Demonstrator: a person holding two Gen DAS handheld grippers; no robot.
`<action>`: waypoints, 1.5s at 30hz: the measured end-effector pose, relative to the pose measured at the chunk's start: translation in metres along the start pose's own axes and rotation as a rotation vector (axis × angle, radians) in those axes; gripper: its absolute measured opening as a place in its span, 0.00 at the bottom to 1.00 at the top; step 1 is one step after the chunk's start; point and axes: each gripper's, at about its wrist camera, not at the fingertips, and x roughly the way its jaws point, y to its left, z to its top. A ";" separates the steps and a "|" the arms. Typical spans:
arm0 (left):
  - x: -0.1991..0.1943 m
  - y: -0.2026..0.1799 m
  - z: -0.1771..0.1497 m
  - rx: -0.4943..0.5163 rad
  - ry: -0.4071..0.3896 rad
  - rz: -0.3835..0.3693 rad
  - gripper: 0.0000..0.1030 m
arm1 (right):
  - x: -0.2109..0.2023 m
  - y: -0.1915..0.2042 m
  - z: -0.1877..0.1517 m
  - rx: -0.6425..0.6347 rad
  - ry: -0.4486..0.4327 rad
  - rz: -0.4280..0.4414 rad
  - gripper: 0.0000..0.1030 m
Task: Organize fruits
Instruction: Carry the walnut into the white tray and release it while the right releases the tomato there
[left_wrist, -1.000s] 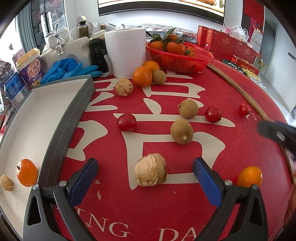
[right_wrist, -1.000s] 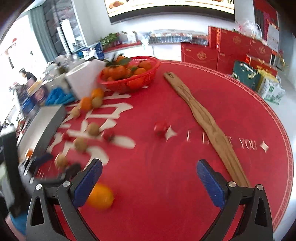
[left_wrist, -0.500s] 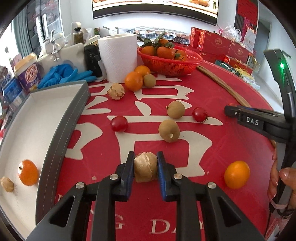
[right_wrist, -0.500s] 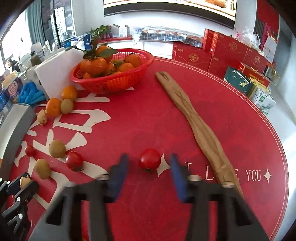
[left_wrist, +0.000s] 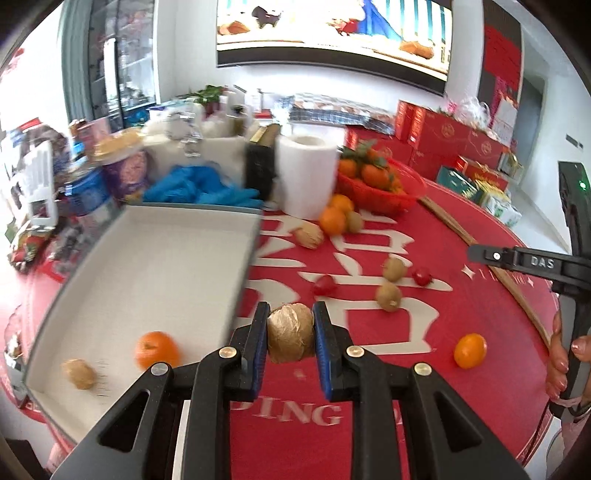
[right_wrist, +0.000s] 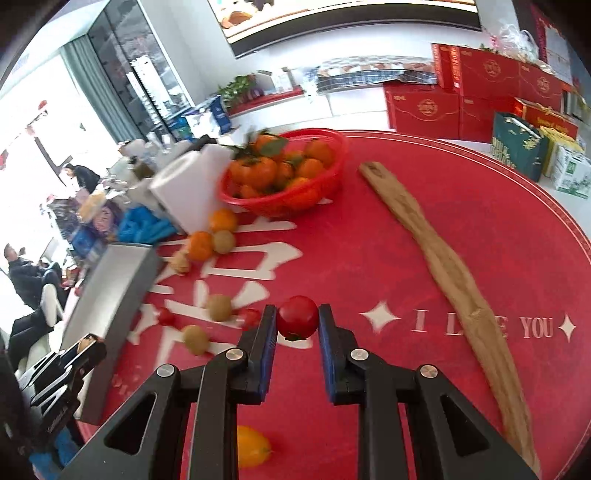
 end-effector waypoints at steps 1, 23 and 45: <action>-0.003 0.005 -0.001 -0.005 -0.004 0.008 0.25 | 0.001 0.007 0.002 -0.006 0.002 0.014 0.22; 0.004 0.111 -0.043 -0.144 0.059 0.144 0.25 | 0.073 0.235 -0.025 -0.355 0.174 0.235 0.22; -0.009 0.104 -0.053 -0.107 0.017 0.230 0.81 | 0.081 0.264 -0.025 -0.408 0.133 0.177 1.00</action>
